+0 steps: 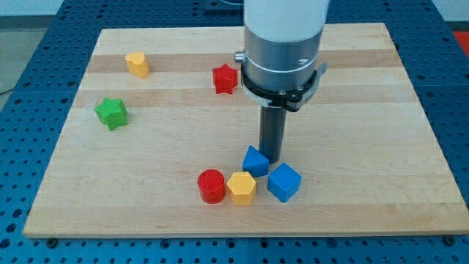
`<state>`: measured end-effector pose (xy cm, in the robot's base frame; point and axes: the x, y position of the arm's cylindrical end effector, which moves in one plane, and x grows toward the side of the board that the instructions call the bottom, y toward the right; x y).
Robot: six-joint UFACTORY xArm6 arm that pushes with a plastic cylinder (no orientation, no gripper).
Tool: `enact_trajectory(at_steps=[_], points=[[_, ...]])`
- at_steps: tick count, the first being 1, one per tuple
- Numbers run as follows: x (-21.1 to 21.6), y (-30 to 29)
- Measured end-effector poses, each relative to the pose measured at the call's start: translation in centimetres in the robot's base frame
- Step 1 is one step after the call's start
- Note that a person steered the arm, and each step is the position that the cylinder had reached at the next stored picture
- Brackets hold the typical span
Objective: Move green star towards bottom center
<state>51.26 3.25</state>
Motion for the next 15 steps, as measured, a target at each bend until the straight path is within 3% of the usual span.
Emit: enact_trajectory(at_steps=[2,4,5,6,8,9,10,11,12,14,15], points=[[-5.7,-3.3],[1.1,-19.2],[0.4,-30.5],[-0.9,-33.6],[-5.2,-33.7],[-10.3,-33.2],[-11.9,-27.1],[-8.2,-17.8],[-7.3,-15.3],[-11.3,-28.9],[-9.5,-28.6]])
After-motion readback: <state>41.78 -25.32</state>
